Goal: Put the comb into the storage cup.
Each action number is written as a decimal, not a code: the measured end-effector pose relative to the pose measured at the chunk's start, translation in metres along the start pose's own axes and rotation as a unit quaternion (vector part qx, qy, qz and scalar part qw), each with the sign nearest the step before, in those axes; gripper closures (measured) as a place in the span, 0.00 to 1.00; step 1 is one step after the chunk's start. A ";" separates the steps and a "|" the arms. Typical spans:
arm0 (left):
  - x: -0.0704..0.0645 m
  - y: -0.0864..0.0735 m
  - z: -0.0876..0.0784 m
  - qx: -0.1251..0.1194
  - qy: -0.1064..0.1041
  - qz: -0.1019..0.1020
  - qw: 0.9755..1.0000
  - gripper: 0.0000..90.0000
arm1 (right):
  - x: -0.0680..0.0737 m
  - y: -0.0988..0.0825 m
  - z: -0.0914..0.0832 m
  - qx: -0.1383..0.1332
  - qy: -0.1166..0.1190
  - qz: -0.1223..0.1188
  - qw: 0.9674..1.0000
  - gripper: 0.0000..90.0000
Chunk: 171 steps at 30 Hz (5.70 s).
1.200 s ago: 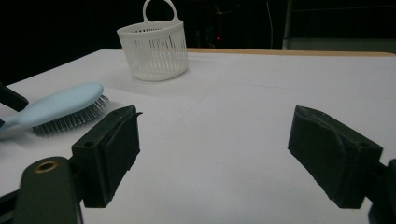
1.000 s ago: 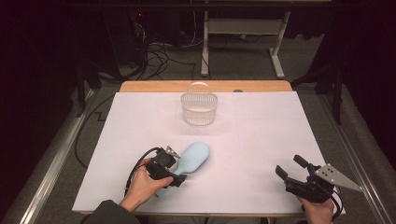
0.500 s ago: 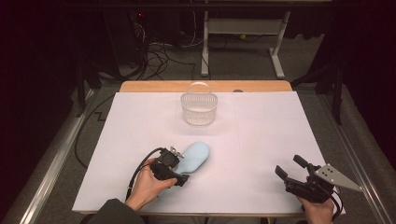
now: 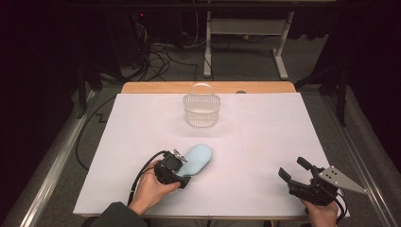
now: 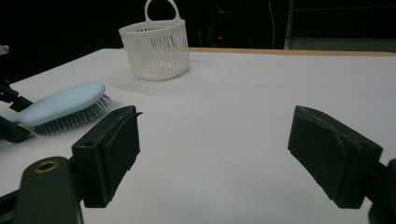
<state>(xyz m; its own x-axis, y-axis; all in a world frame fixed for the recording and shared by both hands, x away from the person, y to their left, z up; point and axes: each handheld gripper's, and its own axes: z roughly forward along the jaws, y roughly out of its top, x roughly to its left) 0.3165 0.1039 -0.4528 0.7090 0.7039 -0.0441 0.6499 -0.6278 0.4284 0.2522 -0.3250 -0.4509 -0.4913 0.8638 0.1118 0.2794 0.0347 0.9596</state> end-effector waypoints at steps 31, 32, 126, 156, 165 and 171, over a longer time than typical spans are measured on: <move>0.004 0.007 -0.003 0.015 -0.018 0.011 1.000 0.77 | 0.000 0.000 0.001 0.003 -0.001 -0.002 1.000 0.20; 0.004 0.007 -0.003 0.013 -0.019 0.012 1.000 0.77 | 0.000 0.000 0.001 0.003 -0.002 -0.001 1.000 0.20; -0.014 -0.009 -0.025 -0.197 -0.087 0.060 0.975 0.77 | 0.112 0.022 0.099 0.035 0.166 -0.004 0.986 0.18; -0.030 0.009 -0.018 -0.198 -0.100 0.085 0.971 0.77 | 0.126 0.023 0.132 0.076 0.193 0.067 0.976 0.20; -0.035 0.011 -0.017 -0.199 -0.097 0.091 0.971 0.77 | 0.131 0.022 0.137 0.088 0.198 0.062 0.974 0.22; -0.037 0.013 -0.019 -0.202 -0.099 0.093 0.970 0.77 | 0.132 0.024 0.140 0.097 0.205 0.071 0.971 0.26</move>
<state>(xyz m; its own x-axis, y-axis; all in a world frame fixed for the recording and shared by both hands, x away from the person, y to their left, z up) 0.2931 0.0759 -0.4283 0.8685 0.4881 -0.0863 0.3729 -0.5286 0.7626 0.3094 -0.1400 -0.4490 -0.7120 0.5960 0.3713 0.4993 0.0578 0.8645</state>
